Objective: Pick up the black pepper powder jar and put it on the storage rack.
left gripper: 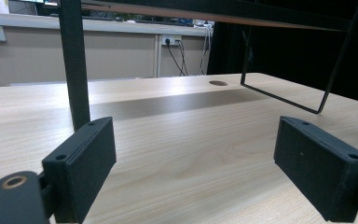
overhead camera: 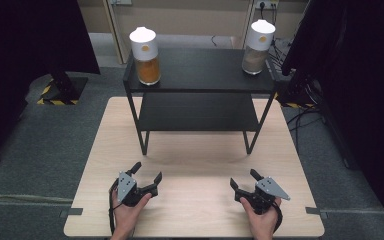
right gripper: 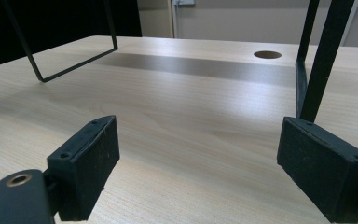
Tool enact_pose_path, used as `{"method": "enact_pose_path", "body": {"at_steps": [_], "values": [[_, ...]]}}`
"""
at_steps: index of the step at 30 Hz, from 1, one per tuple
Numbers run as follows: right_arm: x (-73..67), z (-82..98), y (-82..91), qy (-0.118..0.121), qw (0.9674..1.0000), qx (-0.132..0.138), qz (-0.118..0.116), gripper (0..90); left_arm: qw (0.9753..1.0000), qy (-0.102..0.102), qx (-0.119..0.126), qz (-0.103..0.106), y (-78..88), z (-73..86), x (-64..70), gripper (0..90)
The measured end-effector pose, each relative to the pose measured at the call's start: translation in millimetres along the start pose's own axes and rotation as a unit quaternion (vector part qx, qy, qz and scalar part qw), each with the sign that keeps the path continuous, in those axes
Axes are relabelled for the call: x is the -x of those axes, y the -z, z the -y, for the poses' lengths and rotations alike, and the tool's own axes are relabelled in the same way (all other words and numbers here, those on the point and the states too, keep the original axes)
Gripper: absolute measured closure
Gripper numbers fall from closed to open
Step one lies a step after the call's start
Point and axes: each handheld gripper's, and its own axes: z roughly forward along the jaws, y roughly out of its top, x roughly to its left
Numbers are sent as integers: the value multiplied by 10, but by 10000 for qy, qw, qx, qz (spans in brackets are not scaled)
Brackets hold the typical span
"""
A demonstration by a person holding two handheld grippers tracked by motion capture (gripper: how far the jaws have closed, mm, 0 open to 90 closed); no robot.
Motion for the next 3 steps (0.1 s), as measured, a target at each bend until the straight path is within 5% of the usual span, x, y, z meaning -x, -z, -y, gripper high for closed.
{"method": "enact_pose_path", "body": {"at_steps": [3], "values": [[-10, 13, 8, 7, 10000, 35, 21, 132, 10000, -2, -2, -2, -1, -1, 2, 123]]}}
